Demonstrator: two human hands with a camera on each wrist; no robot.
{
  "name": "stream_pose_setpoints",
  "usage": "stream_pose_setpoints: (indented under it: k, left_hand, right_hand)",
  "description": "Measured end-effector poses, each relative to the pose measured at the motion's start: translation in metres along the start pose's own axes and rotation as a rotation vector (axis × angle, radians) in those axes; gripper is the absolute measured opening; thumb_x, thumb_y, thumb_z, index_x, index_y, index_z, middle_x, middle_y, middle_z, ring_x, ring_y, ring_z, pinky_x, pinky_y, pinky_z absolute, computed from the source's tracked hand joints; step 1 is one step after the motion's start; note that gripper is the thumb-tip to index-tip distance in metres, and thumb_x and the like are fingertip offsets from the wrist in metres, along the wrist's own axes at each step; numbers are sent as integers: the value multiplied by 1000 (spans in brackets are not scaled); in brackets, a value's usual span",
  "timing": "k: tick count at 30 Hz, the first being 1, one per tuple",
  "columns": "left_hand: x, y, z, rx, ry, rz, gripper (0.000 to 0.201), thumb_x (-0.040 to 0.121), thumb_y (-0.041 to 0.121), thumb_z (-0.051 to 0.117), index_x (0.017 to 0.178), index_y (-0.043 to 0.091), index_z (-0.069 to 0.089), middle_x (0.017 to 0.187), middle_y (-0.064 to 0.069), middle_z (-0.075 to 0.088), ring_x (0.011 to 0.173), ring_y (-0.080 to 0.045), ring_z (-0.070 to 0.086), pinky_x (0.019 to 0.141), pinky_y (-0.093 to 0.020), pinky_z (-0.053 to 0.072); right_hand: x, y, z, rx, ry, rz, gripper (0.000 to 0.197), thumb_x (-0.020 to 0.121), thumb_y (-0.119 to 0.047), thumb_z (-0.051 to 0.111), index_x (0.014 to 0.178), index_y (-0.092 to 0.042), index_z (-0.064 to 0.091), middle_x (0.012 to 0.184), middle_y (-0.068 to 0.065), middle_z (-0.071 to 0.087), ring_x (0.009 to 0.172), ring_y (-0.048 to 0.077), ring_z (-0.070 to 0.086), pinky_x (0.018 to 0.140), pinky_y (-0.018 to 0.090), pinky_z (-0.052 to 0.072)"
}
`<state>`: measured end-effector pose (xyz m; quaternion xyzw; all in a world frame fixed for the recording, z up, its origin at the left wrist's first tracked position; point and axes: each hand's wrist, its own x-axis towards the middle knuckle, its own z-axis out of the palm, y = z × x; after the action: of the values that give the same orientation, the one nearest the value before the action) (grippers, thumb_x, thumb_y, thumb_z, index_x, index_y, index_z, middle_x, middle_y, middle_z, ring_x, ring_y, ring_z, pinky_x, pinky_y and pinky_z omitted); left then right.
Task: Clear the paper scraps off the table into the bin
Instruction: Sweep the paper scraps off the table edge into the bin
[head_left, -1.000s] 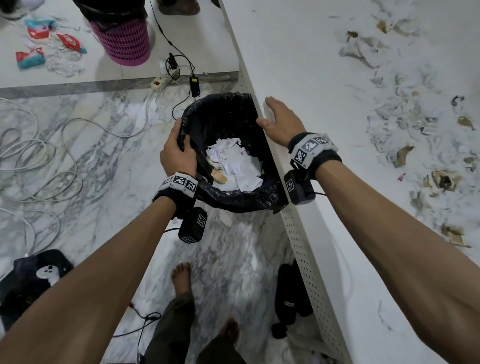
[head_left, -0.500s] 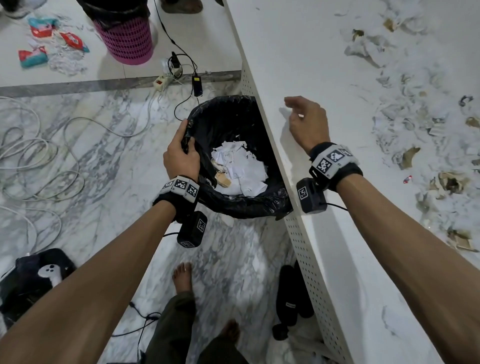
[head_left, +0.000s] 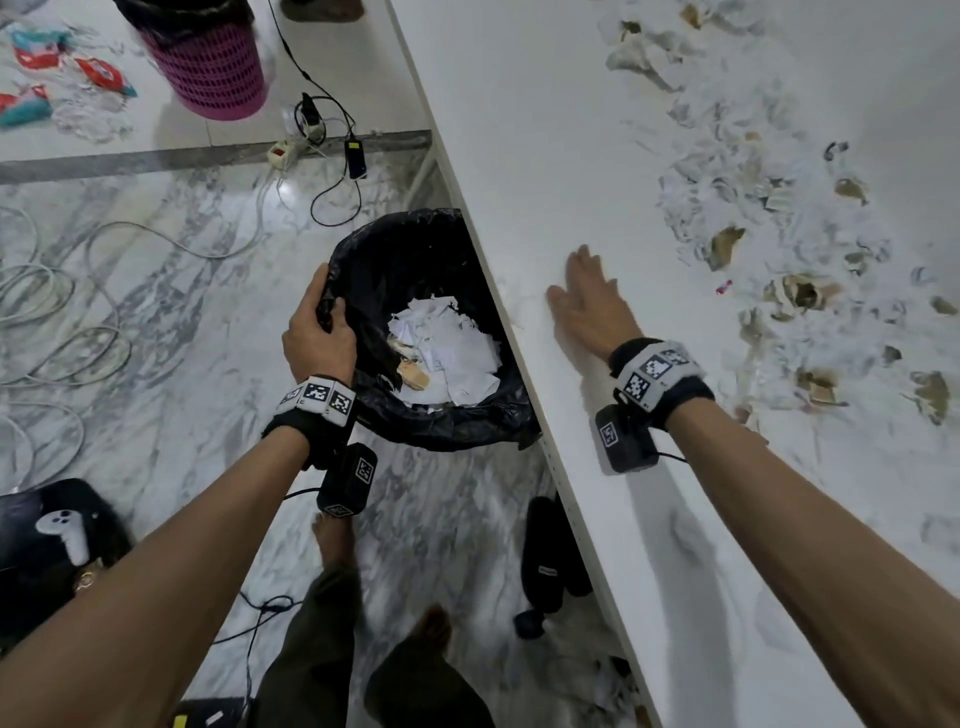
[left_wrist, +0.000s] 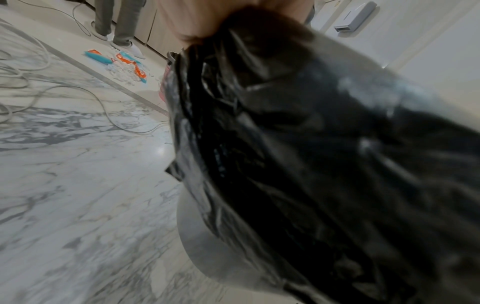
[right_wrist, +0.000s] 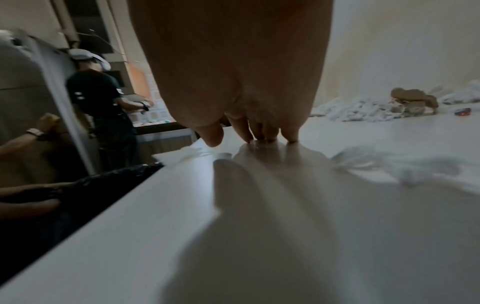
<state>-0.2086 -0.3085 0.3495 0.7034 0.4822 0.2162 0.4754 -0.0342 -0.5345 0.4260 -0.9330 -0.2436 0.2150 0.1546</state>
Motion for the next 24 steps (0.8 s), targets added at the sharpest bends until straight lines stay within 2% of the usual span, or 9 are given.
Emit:
stream_pose_setpoints:
  k: [4,6,9,11,14,16,19,21,24]
  left_hand:
    - [-24,-2,-4,-4,9,-9,44,94,19,50,133,38,49,129,7,60,116,-10,56,92,-9,38]
    - [-32,-3,-5,-10,21,-16,43,94,20,49,133,39,49,128,7,60,115,-10,56,92,-10,38]
    - [-38,-6,-6,-5,33,-9,44,94,20,49,133,40,49,128,8,60,116,-9,56,98,-16,42]
    - [-43,-9,-6,2,39,-7,44,94,21,49,133,40,49,128,8,60,116,-9,56,99,-18,43]
    - [-52,-11,-6,-6,48,-21,44,93,21,49,133,40,49,128,9,60,116,-8,56,99,-18,43]
    - [-58,-13,-7,-5,52,-21,44,93,20,49,132,41,49,127,9,61,115,-8,56,96,-14,41]
    - [-68,-17,-9,3,33,-20,44,94,20,49,133,41,49,127,9,61,115,-6,56,92,-9,38]
    - [-73,-19,-11,8,14,-16,44,94,21,49,133,42,48,127,9,61,115,-7,56,90,-7,37]
    - [-78,-21,-12,7,-8,3,44,94,20,49,133,40,49,128,7,60,115,-10,56,88,-5,35]
  right_hand:
    - [-26,-15,18,2,-10,-167,55,102,-26,37,151,-9,19,160,7,8,148,19,7,121,38,5]
    - [-35,-22,26,50,-1,-254,49,100,-19,41,148,-13,31,157,6,23,146,18,19,119,33,12]
    - [-40,-25,25,202,184,-300,42,96,-8,45,136,-18,50,141,5,51,131,18,46,108,24,30]
    - [-34,-23,22,190,256,-228,47,94,-7,43,140,-15,44,147,8,43,136,20,38,113,30,29]
    - [-33,-27,28,0,68,-135,51,98,-14,42,148,-13,29,158,9,20,147,23,14,120,40,12]
    - [-43,-33,34,39,26,-250,43,97,-18,46,140,-18,45,152,5,36,144,21,24,118,40,17]
    - [-60,-25,29,156,169,-315,32,95,-28,51,125,-23,61,131,-1,60,126,16,49,109,38,36]
    - [-63,1,16,-3,247,-223,41,95,-40,49,133,-25,53,141,2,50,133,21,41,113,47,28]
    - [-73,56,-11,-357,171,127,71,88,-68,39,149,-33,24,159,9,14,146,36,5,112,62,-1]
